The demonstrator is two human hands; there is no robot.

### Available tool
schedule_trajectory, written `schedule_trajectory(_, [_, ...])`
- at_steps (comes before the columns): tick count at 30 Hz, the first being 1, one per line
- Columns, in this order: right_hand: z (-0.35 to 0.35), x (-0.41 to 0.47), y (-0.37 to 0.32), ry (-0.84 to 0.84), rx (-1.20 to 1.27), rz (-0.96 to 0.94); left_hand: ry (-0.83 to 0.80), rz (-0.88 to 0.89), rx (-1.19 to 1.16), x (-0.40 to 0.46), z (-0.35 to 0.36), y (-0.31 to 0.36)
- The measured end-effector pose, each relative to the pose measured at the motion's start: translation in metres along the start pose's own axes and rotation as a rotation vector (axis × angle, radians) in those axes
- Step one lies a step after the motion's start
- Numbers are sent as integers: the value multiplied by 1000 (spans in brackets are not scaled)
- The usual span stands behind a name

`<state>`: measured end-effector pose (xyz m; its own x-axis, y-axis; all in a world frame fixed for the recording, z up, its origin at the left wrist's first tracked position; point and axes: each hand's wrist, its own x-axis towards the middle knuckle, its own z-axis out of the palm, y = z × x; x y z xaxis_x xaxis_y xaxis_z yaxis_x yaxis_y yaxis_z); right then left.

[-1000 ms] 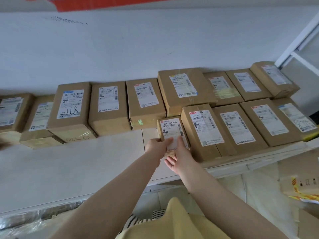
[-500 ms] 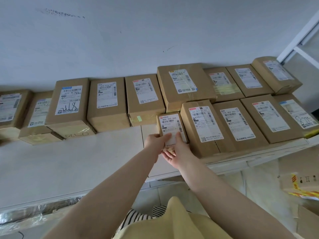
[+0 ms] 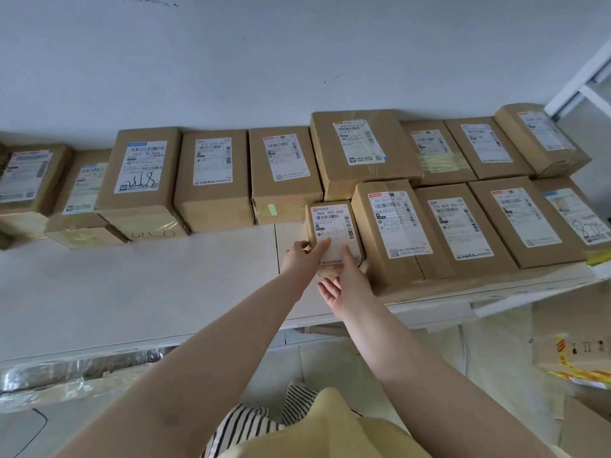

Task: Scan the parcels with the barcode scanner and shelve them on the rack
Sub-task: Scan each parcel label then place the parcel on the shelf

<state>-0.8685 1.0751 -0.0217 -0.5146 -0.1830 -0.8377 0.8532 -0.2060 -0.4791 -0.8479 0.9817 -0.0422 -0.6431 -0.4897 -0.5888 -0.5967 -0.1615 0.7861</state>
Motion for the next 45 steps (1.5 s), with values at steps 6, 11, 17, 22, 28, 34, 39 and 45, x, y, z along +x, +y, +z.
schedule_trajectory(6, [-15, -14, 43, 61, -112, -8, 45, -36, -170, -24, -36, -25])
schedule_trajectory(11, [10, -30, 89, -125, -141, 26, 189, -72, -483, -62, -105, -70])
schedule_trajectory(17, [76, -62, 158, -280, -307, -46, 391, -38, -714, -122, -204, -128])
schedule_trajectory(22, [129, -101, 253, -363, -461, -45, 567, -33, -868, -188, -295, -200])
schedule_trajectory(28, [180, -148, 376, -530, -689, -54, 826, -24, -948, -269, -401, -276])
schedule_trajectory(34, [221, -189, 463, -696, -899, 6, 986, -59, -1139, -305, -472, -331])
schedule_trajectory(39, [272, -199, 519, -716, -944, 63, 1016, -37, -1242, -301, -518, -352])
schedule_trajectory(45, [359, -203, 588, -749, -994, 116, 1094, -89, -1285, -293, -613, -376])
